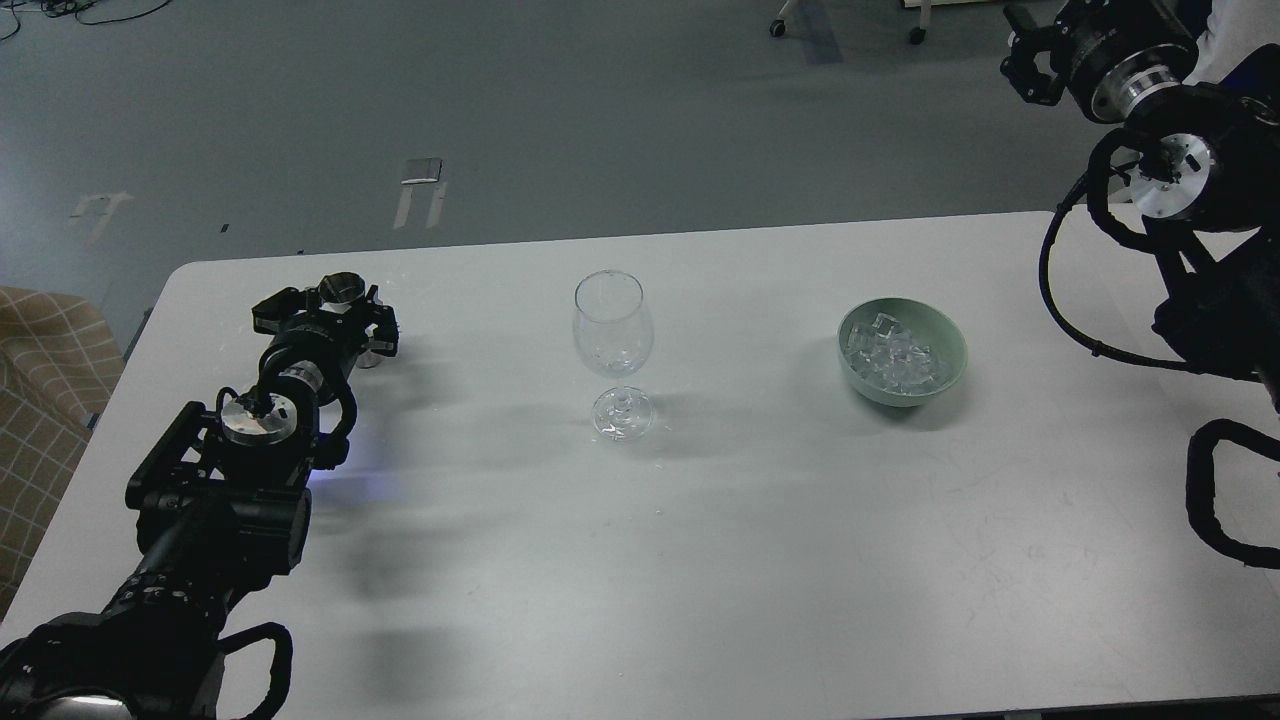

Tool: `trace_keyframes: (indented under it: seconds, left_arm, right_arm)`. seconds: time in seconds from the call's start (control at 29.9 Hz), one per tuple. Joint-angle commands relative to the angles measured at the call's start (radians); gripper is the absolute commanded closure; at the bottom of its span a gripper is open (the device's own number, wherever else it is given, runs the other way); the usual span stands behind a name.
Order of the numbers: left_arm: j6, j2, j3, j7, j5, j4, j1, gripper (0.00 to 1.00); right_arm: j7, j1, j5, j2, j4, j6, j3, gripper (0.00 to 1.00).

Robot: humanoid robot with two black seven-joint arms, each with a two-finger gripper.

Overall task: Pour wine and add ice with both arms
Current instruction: 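Lift the silver cup with the left gripper and raise it upright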

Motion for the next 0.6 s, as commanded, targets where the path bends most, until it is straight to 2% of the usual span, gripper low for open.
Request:
trace_keyframes:
  seconds: [0.0,0.33,0.57]
  left_arm:
    - [-0.003,0.001,0.000,0.000,0.000,0.000,0.000,0.57]
    - [-0.037,0.011,-0.006,0.000,0.000,-0.012,-0.009,0.60]
    - [-0.074,0.014,-0.009,-0.002,-0.005,-0.047,-0.017,0.67]
  right_arm:
    - [0.000,0.001,0.000,-0.001,0.002,0.000,0.000,0.00]
    - [0.000,-0.005,0.000,-0.001,0.002,0.000,0.000,0.00]
    - [0.000,-0.006,0.000,-0.004,0.002,0.000,0.000,0.00]
